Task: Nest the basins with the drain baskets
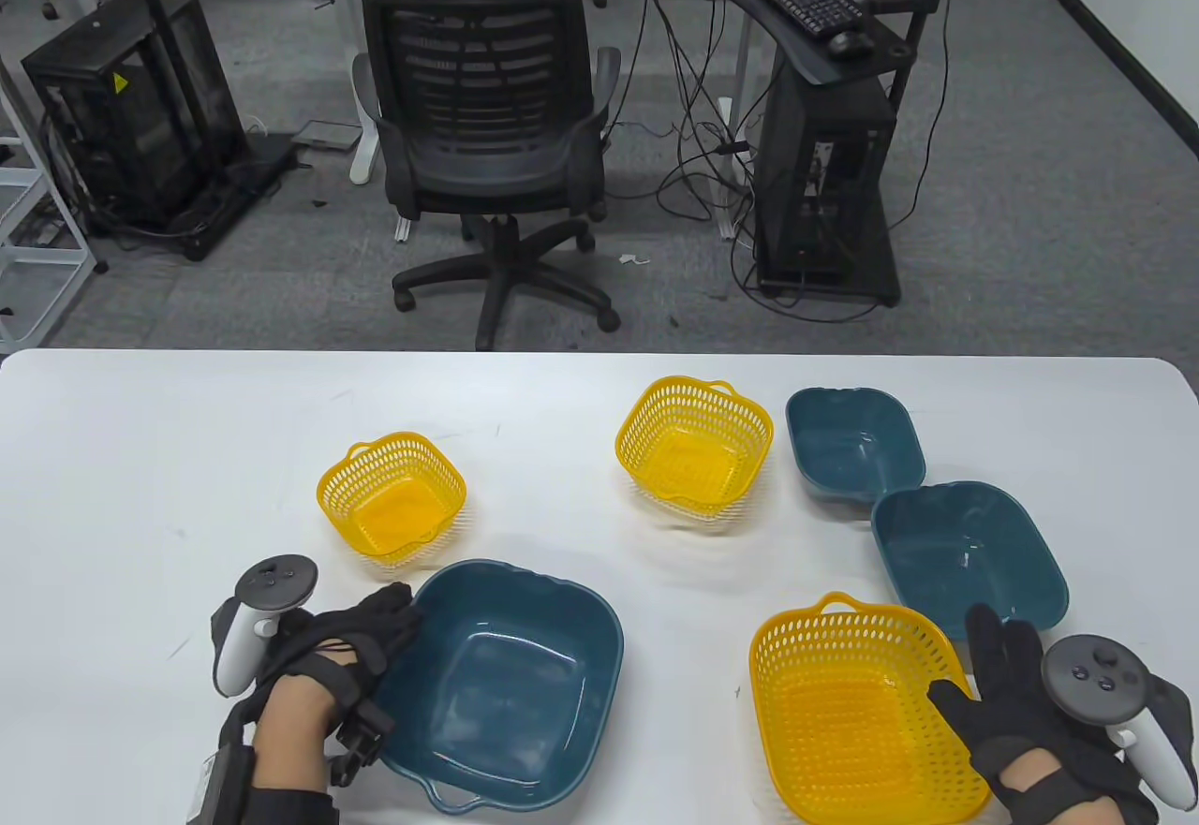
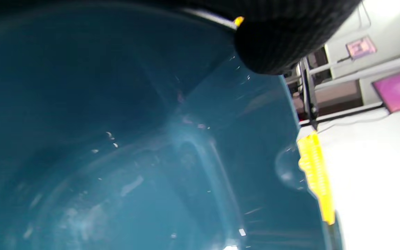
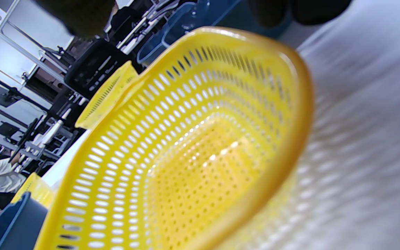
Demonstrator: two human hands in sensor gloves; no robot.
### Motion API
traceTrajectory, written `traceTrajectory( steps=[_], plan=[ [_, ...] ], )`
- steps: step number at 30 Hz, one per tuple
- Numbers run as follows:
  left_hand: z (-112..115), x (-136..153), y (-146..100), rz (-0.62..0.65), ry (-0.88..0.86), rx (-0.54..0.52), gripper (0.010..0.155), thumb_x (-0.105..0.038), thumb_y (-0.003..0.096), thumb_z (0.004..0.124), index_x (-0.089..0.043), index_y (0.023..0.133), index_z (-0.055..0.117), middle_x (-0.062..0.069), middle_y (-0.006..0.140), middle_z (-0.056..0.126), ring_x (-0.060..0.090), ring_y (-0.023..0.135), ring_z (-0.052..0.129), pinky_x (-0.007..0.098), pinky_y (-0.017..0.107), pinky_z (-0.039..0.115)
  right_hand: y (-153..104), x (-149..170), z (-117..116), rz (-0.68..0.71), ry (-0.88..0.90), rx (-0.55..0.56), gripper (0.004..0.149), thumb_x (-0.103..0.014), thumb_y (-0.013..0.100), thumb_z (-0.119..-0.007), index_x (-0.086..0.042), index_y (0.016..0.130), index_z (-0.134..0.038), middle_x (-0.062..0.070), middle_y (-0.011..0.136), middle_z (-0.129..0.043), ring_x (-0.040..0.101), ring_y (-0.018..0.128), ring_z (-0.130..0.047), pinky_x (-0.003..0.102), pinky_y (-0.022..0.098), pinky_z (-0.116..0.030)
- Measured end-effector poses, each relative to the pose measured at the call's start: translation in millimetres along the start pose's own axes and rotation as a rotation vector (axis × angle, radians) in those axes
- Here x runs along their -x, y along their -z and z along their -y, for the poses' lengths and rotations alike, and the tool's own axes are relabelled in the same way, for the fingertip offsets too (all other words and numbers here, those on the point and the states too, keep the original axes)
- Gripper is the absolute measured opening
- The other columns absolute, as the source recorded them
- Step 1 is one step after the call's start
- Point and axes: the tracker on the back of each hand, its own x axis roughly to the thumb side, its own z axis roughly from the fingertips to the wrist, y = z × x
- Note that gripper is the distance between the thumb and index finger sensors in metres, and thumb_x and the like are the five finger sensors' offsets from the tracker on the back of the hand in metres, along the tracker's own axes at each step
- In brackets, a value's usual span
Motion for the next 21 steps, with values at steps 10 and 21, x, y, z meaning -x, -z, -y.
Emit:
traceTrajectory(
  steps=[10, 21],
  plan=[
    [11.5, -50.2, -32.4, 0.187, -0.015, -0.080, 0.063, -0.036, 0.0507, 0.080, -0.017, 0.109, 0.065, 0.014, 0.101, 0.081, 0.035, 0.059, 0.110, 0.035, 0.031, 0.096, 1.7, 1.0, -3.2, -0.008, 0.007, -0.022, 0.081, -0.049, 0.056, -0.067, -0.028, 0.104, -0.006, 0.017, 0.108, 0.008, 0.059, 0.097, -0.042, 0.072, 0.063, -0.053],
    [70.2, -70.1, -37.6, 0.209, -0.058, -0.114, 0.064, -0.036, 0.0512, 0.078, -0.017, 0.110, 0.061, 0.015, 0.106, 0.072, 0.034, 0.059, 0.110, 0.032, 0.029, 0.098, 1.3, 3.4, -3.6, -0.022, 0.016, -0.026, 0.080, -0.049, 0.055, -0.067, -0.025, 0.107, -0.011, 0.017, 0.109, 0.006, 0.061, 0.098, -0.035, 0.074, 0.063, -0.049]
  ],
)
